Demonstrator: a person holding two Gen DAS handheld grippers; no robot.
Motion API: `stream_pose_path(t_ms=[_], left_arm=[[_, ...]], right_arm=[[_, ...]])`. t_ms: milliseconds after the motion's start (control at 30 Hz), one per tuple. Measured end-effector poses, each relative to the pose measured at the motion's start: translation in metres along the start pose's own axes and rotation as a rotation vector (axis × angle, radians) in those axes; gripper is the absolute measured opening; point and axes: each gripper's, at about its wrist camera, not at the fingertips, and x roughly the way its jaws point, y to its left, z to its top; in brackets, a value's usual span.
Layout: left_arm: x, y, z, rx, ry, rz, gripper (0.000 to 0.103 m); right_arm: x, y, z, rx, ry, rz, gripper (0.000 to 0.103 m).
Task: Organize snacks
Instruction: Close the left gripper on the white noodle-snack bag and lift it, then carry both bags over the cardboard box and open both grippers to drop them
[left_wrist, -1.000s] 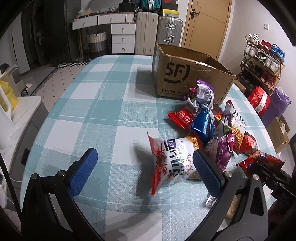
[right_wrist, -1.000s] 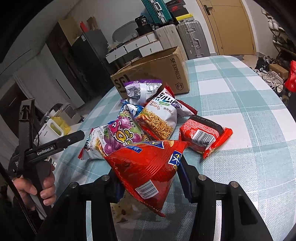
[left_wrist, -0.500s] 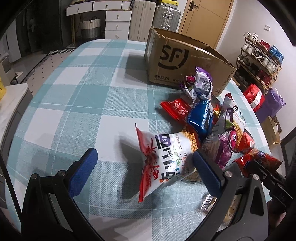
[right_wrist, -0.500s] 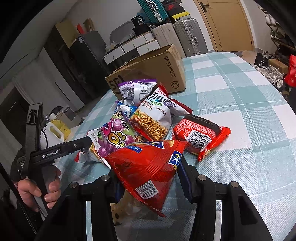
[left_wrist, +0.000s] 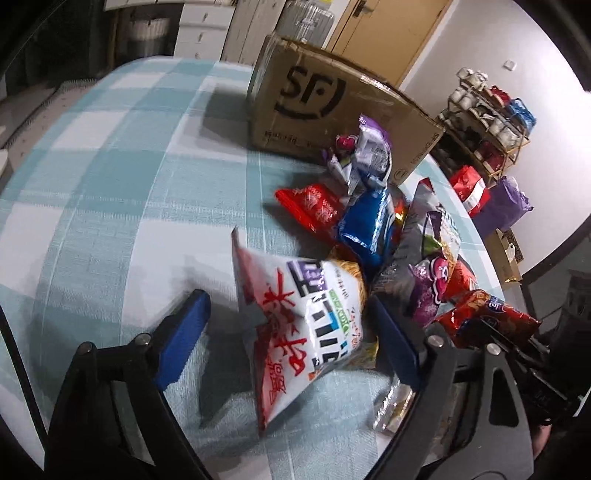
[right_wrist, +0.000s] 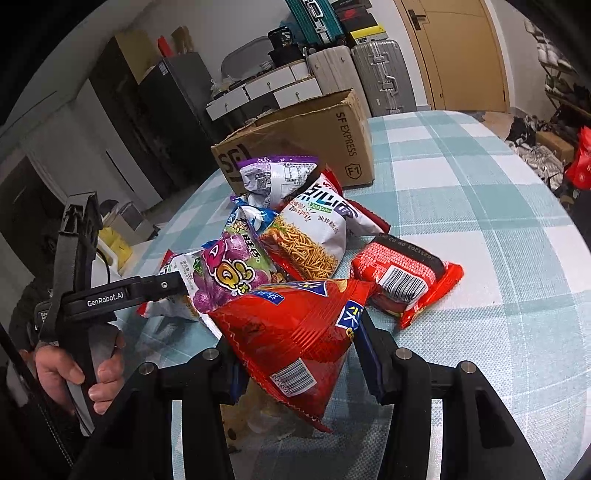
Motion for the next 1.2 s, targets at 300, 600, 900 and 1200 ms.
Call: stream_pose_path(t_ms=[300, 600, 900, 1200], left_arm=[[0.003, -0.002, 0.001, 0.01, 0.013, -0.076, 0.047], [-0.017, -0.005, -0.007, 0.022, 0.006, -0.052, 0.046], [-0.055, -0.012, 0.004, 0.053, -0.071, -0.063, 0.046], [-0.08, -0.039, 0.045, 0.14, -0.145, -0.086, 0.046]], right_arm=[[-0.003, 0.006, 0.001, -0.028, -0.002, 0.0, 0.05], [-0.011, 0.011, 0.005, -0.045, -0.02, -0.002, 0.05], [-0.02, 0.02, 0.015, -0.063, -0.046, 0.026, 0.05], [-0.022, 0.03, 0.039, -0.083, -0.072, 0.059, 0.05]])
